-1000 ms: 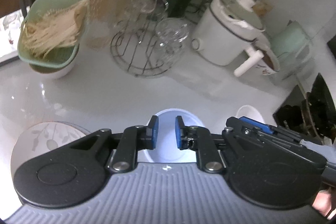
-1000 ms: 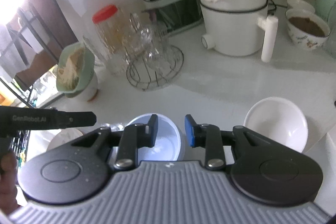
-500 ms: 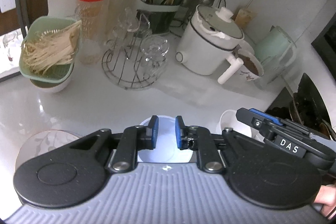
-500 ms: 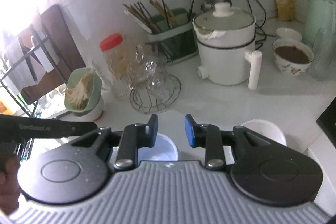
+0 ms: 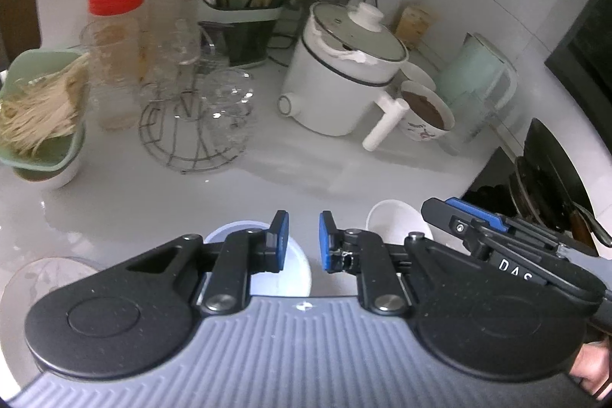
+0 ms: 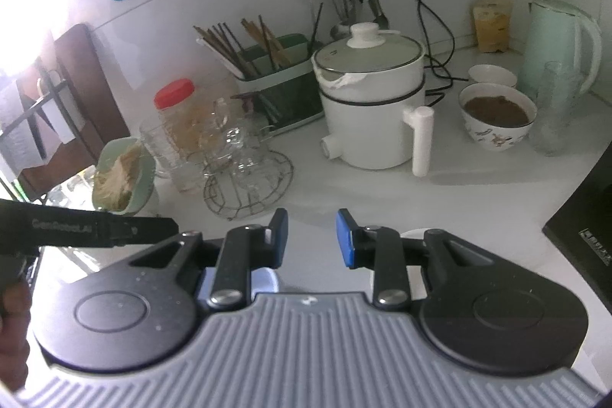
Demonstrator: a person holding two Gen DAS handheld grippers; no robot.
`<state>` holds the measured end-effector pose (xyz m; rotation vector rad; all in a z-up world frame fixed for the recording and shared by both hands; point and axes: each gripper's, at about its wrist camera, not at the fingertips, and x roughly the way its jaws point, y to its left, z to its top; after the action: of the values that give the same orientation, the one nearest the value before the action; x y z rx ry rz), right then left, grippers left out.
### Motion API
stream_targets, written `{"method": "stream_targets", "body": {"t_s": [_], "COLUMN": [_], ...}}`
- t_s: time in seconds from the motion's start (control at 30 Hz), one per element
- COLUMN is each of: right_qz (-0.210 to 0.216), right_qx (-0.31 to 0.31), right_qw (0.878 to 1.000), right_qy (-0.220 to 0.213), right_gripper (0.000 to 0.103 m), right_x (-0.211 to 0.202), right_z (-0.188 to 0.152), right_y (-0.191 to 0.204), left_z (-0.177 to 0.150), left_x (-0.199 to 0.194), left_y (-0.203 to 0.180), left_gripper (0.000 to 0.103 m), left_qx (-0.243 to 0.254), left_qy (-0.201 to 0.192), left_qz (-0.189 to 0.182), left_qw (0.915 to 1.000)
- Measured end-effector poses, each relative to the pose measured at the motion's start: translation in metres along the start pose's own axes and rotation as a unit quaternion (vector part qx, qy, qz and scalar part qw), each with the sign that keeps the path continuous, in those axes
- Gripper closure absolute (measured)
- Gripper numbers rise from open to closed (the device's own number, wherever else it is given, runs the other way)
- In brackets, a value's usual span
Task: Organize plates and bowls
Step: 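Move both grippers toward the white ceramic bowl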
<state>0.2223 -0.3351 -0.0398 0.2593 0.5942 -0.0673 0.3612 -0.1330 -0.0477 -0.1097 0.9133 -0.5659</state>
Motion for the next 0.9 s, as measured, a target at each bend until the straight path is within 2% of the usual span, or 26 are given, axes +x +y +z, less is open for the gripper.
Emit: {"method": "stream_targets", "body": {"t_s": [0.3,0.4,0.63,0.9], "right_qz": [-0.035,-0.045,-0.071,-0.098], "right_qx": [0.03,0.041,0.065,0.09], "right_qw": [0.999,0.998,0.995,0.991], "right_qy": [-0.01,-0.007,-0.006,0.012], "right_gripper": [0.072,0.072,0.072,0.072], "right_x": [0.0,0.002,0.009,0.022], "right_z": [-0.001,-0.001,-0.003,-0.003], "right_y": [-0.028,-0.039,-0.065,-0.093], "left_z": [0.01,0.015,0.024,0.031], "left_x": [0.031,0.042,0.069,0.108], "left_y": [-0.025,-0.031,-0.046,-0.06], "left_gripper": [0.082,0.078,0.059,0.055], "left_qx": [0.031,0.038,0.055,0.069], "left_qy": [0.022,0.027,0.041,0.078], "left_qz": [-0.016,-0.021,-0.02,-0.019], "left_qw": [0.9991,0.9987,0.9975,0.9944]}}
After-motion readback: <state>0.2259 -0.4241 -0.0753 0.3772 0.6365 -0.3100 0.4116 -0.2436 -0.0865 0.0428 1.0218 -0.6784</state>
